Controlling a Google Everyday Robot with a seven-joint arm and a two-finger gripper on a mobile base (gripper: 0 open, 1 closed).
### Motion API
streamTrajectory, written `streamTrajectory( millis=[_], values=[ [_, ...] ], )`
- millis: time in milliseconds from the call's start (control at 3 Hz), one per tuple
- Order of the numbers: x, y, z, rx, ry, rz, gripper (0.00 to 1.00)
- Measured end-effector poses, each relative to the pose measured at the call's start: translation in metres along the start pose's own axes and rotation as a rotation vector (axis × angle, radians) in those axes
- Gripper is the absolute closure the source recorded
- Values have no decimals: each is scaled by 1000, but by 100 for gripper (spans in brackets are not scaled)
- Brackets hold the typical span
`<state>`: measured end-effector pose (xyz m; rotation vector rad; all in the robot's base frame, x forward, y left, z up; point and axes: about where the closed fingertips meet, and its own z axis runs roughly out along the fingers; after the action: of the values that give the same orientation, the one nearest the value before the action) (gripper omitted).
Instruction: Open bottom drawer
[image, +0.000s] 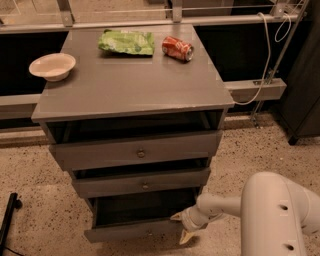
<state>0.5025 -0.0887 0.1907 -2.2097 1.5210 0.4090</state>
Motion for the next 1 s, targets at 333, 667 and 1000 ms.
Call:
streamTrajectory(
  millis=[333, 667, 1000],
  values=[
    [-10, 13, -16, -8, -5, 26, 38],
    [-16, 19, -31, -9, 3, 51, 43],
    [-13, 7, -37, 11, 21, 65, 52]
  ],
)
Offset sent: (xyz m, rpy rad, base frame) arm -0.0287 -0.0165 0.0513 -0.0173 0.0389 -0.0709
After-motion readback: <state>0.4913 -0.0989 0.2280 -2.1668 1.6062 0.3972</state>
